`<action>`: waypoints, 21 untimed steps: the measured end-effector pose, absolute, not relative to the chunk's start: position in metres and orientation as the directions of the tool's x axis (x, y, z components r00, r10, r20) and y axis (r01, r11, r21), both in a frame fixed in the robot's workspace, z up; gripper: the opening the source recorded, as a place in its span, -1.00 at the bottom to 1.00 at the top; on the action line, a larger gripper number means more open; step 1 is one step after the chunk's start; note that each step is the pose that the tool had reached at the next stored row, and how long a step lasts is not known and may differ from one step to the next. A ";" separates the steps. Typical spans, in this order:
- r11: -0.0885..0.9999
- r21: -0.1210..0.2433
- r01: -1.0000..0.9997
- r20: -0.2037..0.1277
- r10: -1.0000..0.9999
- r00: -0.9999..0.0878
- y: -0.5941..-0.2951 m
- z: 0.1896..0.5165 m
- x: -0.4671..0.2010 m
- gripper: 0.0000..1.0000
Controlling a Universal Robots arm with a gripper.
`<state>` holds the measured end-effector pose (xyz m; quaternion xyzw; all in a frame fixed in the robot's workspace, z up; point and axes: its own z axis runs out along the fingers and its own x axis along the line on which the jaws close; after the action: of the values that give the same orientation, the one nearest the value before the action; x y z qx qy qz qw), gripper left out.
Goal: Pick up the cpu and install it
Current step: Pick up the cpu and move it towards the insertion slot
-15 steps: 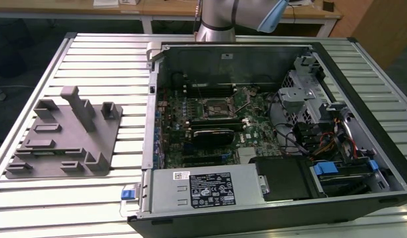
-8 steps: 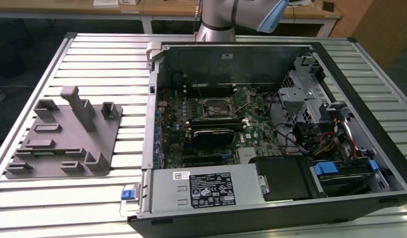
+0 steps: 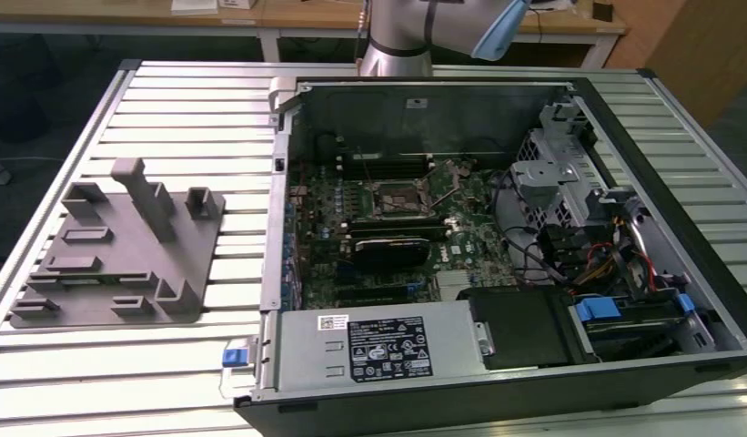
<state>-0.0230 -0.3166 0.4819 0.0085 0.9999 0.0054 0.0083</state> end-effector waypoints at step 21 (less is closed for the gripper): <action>1.000 0.012 0.017 -0.016 0.017 -1.000 -0.319 0.466 -0.027 0.09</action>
<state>-0.0267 -0.3194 0.4658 0.0086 0.9999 0.0058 0.0083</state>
